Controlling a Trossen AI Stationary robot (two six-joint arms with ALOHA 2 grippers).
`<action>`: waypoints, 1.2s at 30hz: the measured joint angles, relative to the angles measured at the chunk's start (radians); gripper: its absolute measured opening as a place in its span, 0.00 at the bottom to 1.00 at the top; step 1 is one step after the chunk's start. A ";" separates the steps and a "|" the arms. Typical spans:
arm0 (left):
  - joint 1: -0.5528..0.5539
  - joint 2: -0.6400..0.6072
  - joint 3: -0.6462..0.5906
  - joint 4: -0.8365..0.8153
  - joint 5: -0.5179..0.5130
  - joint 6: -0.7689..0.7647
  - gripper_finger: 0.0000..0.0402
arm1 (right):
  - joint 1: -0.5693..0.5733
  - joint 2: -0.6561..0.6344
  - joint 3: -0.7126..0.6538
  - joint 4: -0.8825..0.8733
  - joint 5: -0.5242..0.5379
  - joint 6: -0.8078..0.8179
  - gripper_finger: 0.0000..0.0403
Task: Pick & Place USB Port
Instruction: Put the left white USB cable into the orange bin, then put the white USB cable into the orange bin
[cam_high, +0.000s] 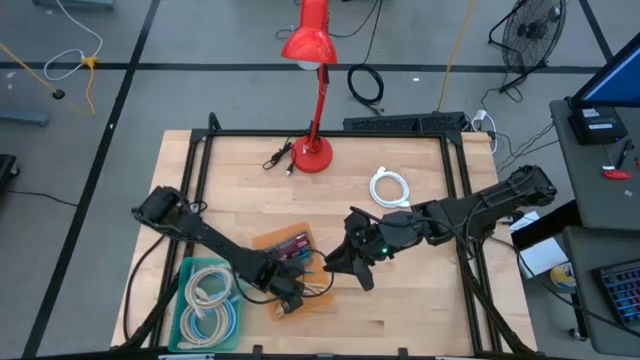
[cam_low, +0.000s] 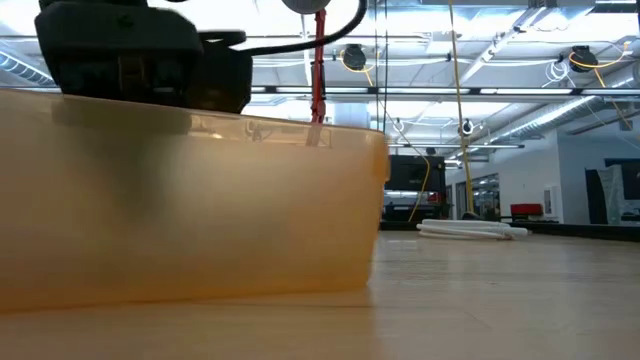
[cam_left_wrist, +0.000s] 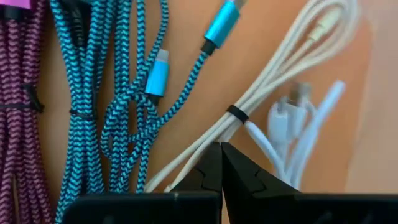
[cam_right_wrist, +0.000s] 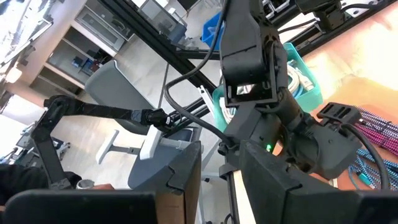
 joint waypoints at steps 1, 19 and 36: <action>0.001 0.005 0.001 0.007 0.001 0.000 0.00 | 0.000 0.000 0.000 -0.001 0.000 0.000 0.25; -0.005 0.018 -0.002 0.089 0.448 0.132 0.00 | 0.000 0.000 0.000 -0.008 -0.001 0.000 0.25; -0.043 -0.067 -0.002 0.059 0.392 0.122 0.00 | 0.002 0.000 0.000 -0.008 -0.005 0.006 0.25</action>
